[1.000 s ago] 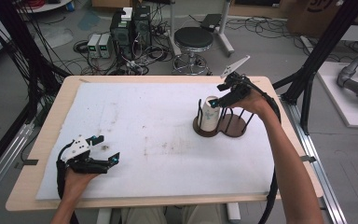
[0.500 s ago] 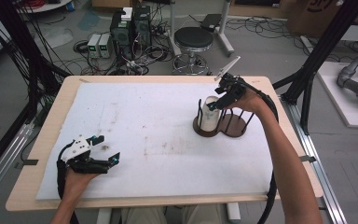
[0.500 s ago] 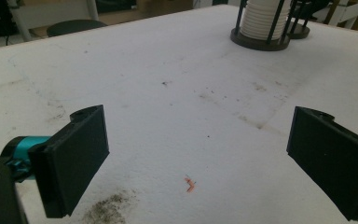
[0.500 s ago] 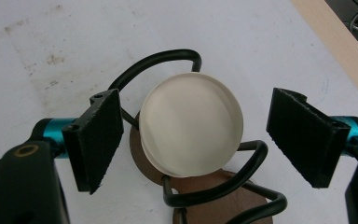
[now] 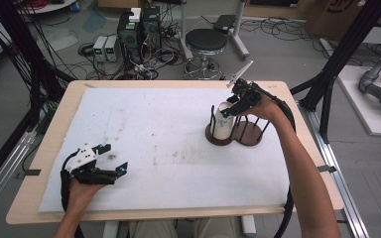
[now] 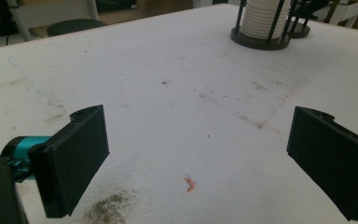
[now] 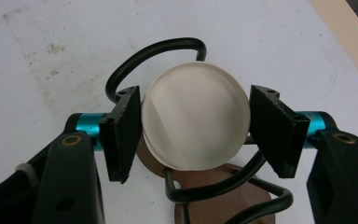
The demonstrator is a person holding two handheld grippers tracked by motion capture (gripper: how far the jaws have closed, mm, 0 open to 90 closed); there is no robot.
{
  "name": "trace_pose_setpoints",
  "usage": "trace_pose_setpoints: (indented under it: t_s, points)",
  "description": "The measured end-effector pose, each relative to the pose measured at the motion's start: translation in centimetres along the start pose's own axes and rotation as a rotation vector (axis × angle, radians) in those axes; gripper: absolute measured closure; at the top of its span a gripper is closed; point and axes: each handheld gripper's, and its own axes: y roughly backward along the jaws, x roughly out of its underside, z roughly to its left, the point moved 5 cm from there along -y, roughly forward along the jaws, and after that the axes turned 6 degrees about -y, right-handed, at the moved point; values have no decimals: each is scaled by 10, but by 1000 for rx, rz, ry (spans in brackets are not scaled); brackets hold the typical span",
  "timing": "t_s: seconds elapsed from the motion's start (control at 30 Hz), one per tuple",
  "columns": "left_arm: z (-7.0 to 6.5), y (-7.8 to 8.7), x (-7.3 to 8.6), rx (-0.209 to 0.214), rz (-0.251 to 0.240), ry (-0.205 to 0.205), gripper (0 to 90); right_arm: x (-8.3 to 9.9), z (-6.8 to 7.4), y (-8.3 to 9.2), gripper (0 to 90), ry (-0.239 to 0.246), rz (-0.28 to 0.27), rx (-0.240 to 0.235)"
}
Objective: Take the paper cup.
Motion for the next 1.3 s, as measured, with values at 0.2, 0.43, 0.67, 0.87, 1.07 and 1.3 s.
trace_pose_setpoints:
  t_s: [0.2, 0.43, 0.67, 0.87, 1.07, 1.3]
  points:
    - [0, 0, 0, -1, 1, -1, 53, 0, 0, 0, 377, -7, 2, -4]
    - [0, 0, 0, -1, 5, -3, 53, 0, 1, 2, 382, -13, 5, -7]
    - [0, 0, 0, -1, 8, -4, 53, -2, 0, 16, 384, -45, -57, -21]
    - [0, 0, 0, -2, 9, -4, 53, -18, 4, 52, 384, -28, -129, -18]
    - [0, -1, 0, -3, 8, -7, 53, -38, 9, 88, 385, 9, -161, 7]
    - [0, -1, 0, -2, 7, -5, 53, -51, 14, 107, 385, 33, -169, 23]
